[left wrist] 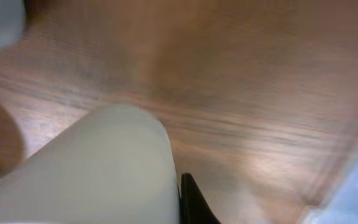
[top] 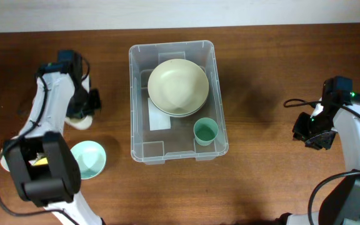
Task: Pack container
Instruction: 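Grasp the cream cup and drop it into the mint cup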
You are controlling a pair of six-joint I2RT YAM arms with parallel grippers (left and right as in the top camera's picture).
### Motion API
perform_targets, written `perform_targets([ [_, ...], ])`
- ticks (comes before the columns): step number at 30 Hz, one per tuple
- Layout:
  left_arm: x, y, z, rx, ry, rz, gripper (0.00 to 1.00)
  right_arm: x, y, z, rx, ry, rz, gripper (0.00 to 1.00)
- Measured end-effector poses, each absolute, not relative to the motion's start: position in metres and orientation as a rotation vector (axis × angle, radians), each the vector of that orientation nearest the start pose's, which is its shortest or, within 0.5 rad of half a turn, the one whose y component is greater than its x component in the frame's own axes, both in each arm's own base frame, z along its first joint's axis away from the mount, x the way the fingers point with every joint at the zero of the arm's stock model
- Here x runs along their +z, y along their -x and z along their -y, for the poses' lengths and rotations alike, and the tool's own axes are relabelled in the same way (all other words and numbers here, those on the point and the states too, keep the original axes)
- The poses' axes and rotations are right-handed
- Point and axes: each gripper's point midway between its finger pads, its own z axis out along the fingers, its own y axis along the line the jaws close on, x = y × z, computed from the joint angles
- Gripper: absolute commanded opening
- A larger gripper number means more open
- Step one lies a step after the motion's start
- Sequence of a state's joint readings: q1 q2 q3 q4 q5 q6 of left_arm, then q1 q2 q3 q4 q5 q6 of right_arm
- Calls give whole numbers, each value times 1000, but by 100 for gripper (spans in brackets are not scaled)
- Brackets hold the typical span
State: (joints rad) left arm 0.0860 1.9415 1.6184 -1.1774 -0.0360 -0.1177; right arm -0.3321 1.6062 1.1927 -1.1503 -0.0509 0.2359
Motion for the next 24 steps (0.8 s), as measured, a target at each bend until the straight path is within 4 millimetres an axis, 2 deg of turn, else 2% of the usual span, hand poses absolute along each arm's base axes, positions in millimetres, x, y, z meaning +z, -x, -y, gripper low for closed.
perform_targets([
  [1,106,-387,-32,50,283,-3025,1,88,-267,83,79,-878,-3006,34],
  [2,141,-395,-10,39,193,-2953,1,88,-267,83,79,-877,-3006,34],
  [3,160,-398,5,30,135,-2907,1,88,-267,83,78,-878,-3006,34],
  [5,212,-398,62,-30,-62,-2760,1,88,-267,83,79,-877,-3006,34],
  [6,232,-391,94,-71,-167,-2695,1,88,-267,83,78,-877,-3006,34],
  [7,242,-384,114,-96,-234,-2663,1,88,-267,83,78,-878,-3006,33],
  [9,262,-359,174,-183,-440,-2585,1,88,-267,83,79,-877,-3006,34],
  [10,263,-346,201,-219,-533,-2566,1,88,-267,83,79,-878,-3006,33],
  [12,255,-332,232,-239,-646,-2559,1,88,-267,83,79,-878,-3005,33],
  [15,227,-315,272,-243,-797,-2591,1,88,-267,83,79,-878,-3006,34],
  [19,181,-303,302,-259,-915,-2682,1,88,-267,83,79,-878,-3006,33],
  [23,150,-296,314,-292,-965,-2761,1,88,-267,83,79,-878,-3006,33],
  [24,146,-295,315,-299,-970,-2772,6,88,-267,83,79,-878,-3006,34],
])
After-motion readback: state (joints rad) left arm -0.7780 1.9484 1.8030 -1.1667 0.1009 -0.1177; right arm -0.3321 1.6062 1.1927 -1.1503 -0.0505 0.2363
